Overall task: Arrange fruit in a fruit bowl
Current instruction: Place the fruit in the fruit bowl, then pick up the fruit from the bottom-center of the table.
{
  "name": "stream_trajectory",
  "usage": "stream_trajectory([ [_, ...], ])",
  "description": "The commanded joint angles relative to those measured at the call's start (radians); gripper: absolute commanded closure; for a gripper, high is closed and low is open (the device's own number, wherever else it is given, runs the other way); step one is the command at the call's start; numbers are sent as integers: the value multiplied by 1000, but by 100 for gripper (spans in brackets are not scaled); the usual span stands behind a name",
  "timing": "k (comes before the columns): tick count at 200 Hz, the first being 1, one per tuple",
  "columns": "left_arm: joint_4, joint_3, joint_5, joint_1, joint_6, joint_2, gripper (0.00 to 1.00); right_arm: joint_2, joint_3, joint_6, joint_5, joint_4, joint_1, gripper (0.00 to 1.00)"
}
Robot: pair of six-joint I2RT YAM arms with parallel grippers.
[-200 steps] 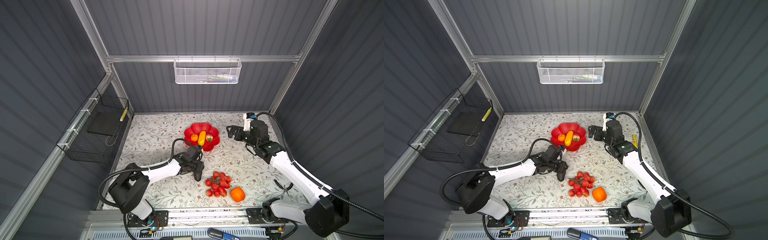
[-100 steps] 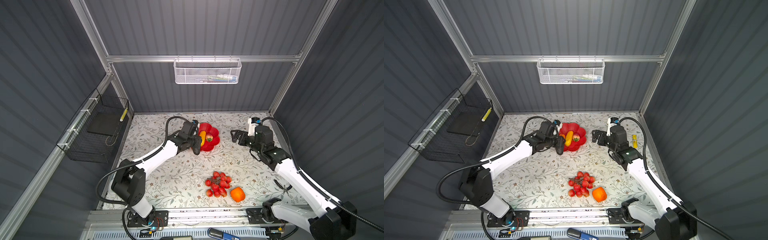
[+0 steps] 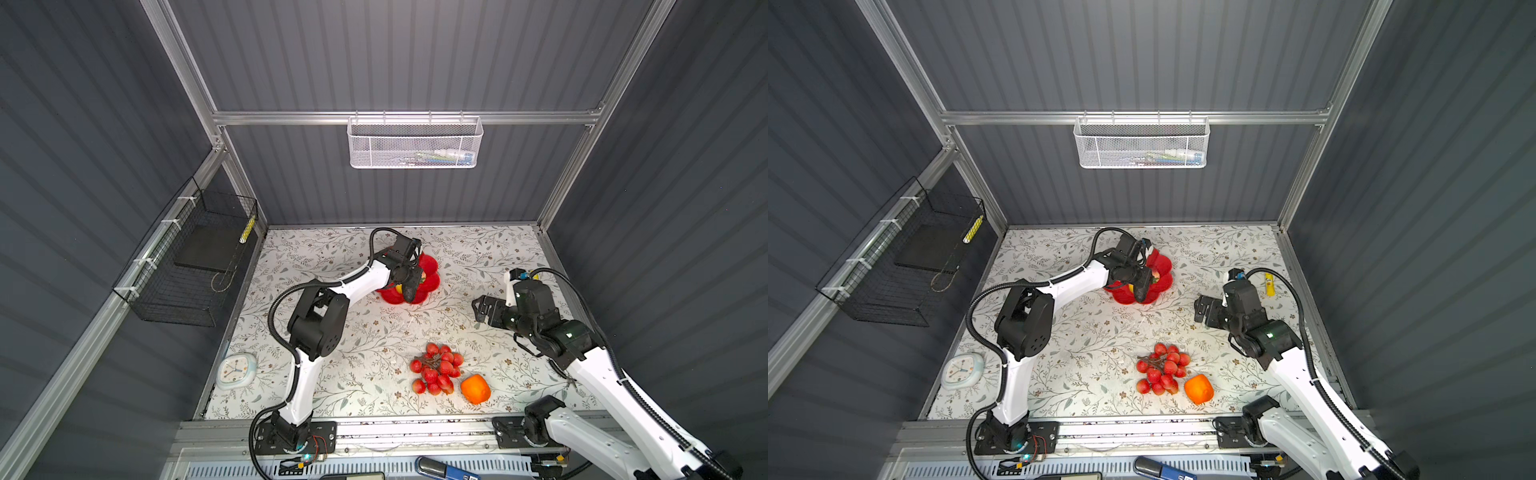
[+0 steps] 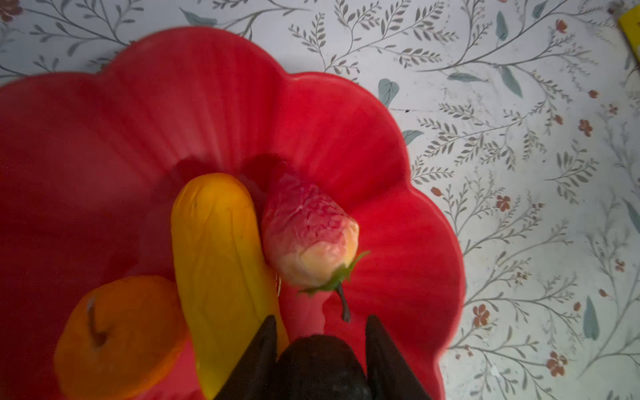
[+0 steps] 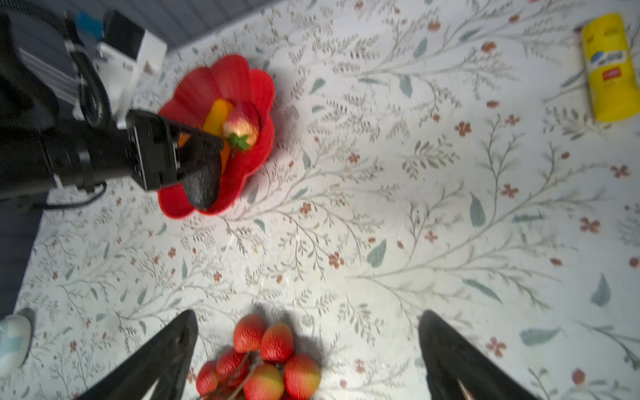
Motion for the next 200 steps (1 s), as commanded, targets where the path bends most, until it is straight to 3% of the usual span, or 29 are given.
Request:
stream_trajectory([
  [1,-31,62,-1,-3,5,36,48,-1,-5,55,81,-192,75,1],
  [35,7,86,5,2,-17,31,19,-14,-10,171,119,-340,226,1],
  [90,168,37,-27,18,-48,-165,2,-11,-73,389,73,-455,445,1],
  [127,342,-152,-165,52,-119,-394,0,20,-141,475,10,-358,544,1],
  [144,403,-262,-173,101,-187,-503,0,43,-171,501,-10,-297,571,1],
  [200,390,-571,-222,197,-295,-758,0,131,-250,517,-15,-158,578,3],
])
